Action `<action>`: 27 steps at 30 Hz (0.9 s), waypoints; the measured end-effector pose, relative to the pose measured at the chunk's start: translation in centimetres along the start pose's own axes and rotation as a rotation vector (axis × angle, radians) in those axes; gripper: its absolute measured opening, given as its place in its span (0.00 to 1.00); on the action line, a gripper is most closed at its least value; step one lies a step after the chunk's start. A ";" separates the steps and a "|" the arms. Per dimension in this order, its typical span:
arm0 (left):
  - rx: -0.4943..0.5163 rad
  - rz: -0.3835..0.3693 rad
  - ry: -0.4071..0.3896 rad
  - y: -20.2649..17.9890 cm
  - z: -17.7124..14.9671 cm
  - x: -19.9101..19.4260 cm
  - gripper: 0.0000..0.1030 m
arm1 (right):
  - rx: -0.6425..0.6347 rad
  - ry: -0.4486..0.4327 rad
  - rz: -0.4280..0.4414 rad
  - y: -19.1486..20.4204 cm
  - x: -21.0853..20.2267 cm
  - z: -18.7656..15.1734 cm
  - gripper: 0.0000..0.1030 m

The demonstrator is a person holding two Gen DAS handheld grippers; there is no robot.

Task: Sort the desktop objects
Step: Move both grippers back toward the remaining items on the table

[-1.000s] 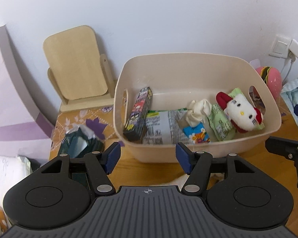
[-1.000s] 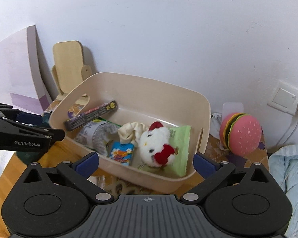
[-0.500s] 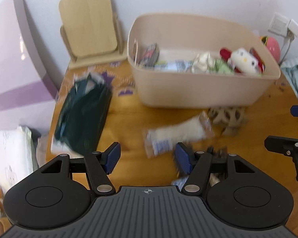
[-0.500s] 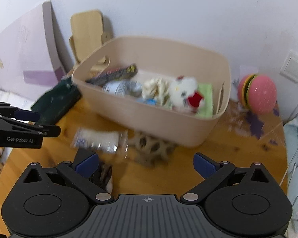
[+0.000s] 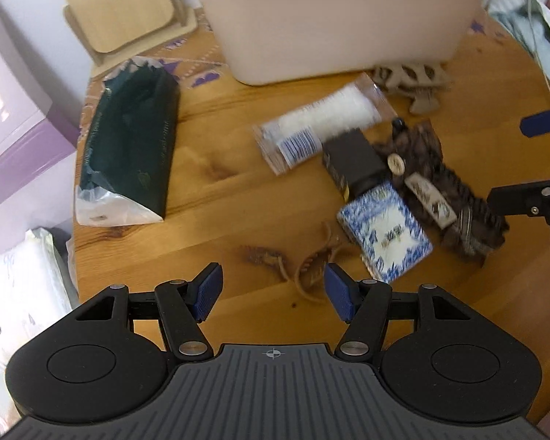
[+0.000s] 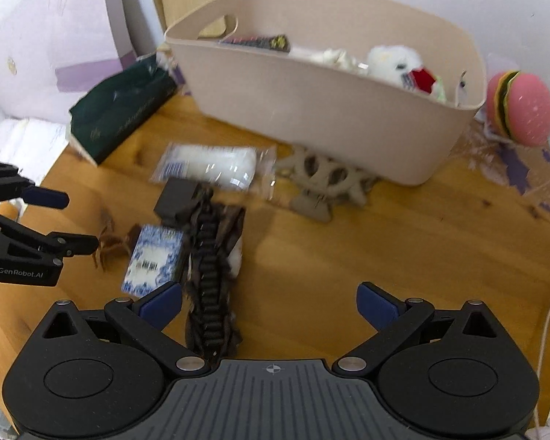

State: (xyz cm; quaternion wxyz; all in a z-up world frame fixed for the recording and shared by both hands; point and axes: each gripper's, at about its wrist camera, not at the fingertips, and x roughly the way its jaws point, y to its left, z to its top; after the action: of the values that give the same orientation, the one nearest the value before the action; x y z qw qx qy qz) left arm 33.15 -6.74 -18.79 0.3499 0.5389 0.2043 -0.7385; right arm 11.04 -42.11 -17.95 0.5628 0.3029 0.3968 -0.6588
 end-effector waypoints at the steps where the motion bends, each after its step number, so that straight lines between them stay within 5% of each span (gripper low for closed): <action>1: 0.016 -0.010 0.000 0.0 -0.1 0.2 0.61 | -0.002 0.008 0.000 0.2 0.2 -0.2 1.00; 16: 0.171 -0.099 0.052 -1.7 0.4 3.3 0.62 | -0.011 0.077 -0.007 1.3 3.7 -0.4 1.00; 27: 0.172 -0.178 0.032 -1.7 1.4 3.8 0.62 | -0.021 0.069 -0.016 1.7 5.5 0.6 0.93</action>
State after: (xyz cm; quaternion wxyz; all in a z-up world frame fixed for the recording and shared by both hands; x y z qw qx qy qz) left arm 30.34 -7.66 -22.06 0.2322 0.5584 0.1927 -0.7728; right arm 11.71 -45.47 -22.57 0.5468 0.3163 0.4251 -0.6483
